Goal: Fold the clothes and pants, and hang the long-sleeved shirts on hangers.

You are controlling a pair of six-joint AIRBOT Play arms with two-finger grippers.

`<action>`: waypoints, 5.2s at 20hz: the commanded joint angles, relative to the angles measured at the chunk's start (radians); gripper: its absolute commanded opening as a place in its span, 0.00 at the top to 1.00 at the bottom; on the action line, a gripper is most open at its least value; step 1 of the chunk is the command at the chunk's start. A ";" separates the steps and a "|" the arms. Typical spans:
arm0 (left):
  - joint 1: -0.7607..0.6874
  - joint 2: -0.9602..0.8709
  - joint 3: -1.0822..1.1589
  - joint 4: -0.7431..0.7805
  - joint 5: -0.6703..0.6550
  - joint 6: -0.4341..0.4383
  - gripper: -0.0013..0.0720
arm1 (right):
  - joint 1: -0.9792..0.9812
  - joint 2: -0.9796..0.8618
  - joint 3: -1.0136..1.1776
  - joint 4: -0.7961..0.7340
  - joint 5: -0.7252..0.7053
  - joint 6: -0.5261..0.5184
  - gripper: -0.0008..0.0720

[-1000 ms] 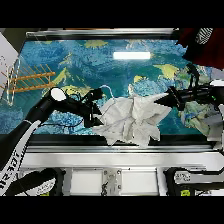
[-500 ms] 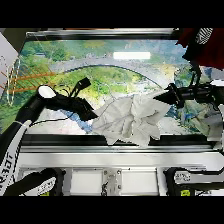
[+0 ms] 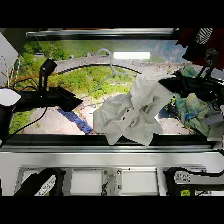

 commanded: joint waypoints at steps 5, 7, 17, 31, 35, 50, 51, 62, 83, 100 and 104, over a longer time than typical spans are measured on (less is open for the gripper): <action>-0.113 0.224 -0.159 0.187 0.212 -0.611 0.29 | 0.002 0.111 0.001 0.054 -0.186 0.034 0.97; -0.187 0.255 -0.192 0.187 0.272 -0.783 0.29 | 0.002 0.123 0.001 0.055 -0.193 0.034 0.97; -0.532 0.003 -0.196 0.175 0.607 -1.241 0.28 | 0.029 0.124 0.001 0.046 -0.193 0.033 0.97; -0.705 -0.248 -0.079 0.037 0.695 -1.244 0.36 | 0.031 0.124 0.001 0.046 -0.193 0.033 0.97; -0.689 -0.264 -0.074 0.050 0.652 -1.244 0.95 | 0.031 0.125 0.001 0.047 -0.193 0.034 0.97; -0.230 0.135 -0.288 0.184 0.373 -1.146 0.95 | 0.086 0.263 0.001 0.051 -0.261 0.171 0.97; -0.239 0.135 -0.288 0.185 0.378 -1.146 0.95 | 0.101 0.266 0.001 0.055 -0.275 0.184 0.97; -0.107 0.135 -0.286 0.186 0.401 -1.076 0.95 | 0.151 0.275 0.001 0.106 -0.279 0.244 0.97; -0.041 0.135 -0.191 0.187 0.304 -0.904 0.95 | 0.152 0.277 0.001 0.095 -0.310 0.254 0.97; 0.163 0.047 -0.147 0.284 0.203 -0.860 0.95 | 0.150 0.277 0.001 -0.010 -0.268 0.277 0.97; 0.187 0.047 -0.145 0.283 0.195 -0.850 0.95 | 0.150 0.277 0.001 -0.057 -0.275 0.277 0.97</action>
